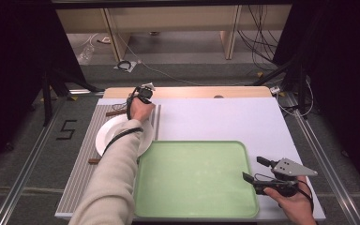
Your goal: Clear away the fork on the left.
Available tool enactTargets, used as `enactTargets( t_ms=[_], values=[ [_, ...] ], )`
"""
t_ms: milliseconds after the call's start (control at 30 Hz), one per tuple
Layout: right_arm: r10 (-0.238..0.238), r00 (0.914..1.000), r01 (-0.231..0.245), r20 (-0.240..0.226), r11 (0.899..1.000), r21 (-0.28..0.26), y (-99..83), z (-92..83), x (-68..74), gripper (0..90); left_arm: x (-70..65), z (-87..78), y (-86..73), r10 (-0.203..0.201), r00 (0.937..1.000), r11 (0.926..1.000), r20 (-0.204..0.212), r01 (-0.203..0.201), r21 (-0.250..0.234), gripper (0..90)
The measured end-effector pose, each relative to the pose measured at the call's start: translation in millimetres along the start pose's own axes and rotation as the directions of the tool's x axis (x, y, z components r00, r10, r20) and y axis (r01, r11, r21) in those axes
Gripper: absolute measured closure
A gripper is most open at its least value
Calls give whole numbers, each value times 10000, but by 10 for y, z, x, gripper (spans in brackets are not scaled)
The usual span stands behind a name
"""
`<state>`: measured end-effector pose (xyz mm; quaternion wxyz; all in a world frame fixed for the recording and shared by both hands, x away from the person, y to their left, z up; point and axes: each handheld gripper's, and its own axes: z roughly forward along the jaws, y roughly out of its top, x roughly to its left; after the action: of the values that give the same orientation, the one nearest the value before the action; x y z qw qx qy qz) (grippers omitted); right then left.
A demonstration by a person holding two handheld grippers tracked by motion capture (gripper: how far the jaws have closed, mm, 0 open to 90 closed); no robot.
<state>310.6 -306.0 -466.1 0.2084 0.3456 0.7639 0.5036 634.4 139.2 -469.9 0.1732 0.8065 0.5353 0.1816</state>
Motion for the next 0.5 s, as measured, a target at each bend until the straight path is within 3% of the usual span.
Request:
enactTargets(
  t_ms=[267, 500],
  values=[
    [17, 10000, -17, -10, 10000, 10, -2, 4, 1, 187, -5, 19, 4, -111, 9999, 9997, -127, 108, -236, 897],
    [15, 10000, -15, -32, 10000, 2, -3, 4, 0, 187, 2, 15, -12, 117, 9999, 9994, -94, -120, -335, 896]
  ],
)
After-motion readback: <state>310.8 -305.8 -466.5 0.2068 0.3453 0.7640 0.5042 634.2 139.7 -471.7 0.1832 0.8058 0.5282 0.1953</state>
